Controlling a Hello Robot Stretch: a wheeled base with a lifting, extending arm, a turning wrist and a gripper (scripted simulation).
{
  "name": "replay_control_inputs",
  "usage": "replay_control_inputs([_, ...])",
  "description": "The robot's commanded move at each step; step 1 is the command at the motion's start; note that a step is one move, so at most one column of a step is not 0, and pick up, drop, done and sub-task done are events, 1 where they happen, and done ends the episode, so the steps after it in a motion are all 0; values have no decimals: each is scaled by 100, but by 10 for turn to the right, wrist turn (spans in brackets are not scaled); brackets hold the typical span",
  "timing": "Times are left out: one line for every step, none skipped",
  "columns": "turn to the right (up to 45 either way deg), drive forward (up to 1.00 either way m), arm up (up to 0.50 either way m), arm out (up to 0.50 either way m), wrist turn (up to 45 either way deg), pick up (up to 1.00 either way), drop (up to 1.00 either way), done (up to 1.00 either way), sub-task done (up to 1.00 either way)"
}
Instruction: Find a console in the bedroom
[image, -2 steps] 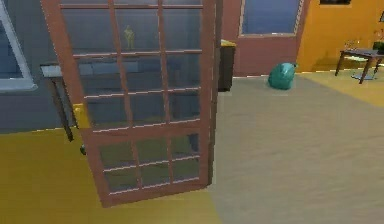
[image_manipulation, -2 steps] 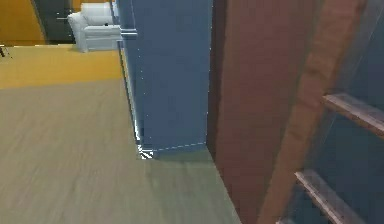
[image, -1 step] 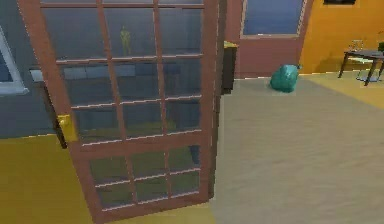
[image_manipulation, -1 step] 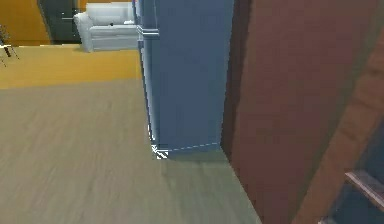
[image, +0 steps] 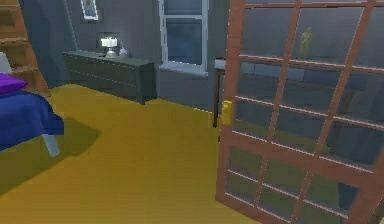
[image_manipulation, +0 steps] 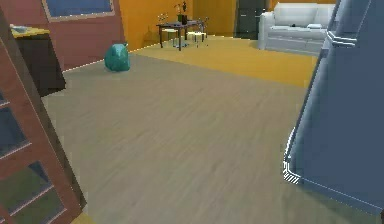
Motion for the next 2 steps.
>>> replay_control_inputs([-270, 0, 0, 0, 0, 0, 0, 0, 0])
replay_control_inputs([0, 90, 0, 0, 0, 0, 0, 0, 0])
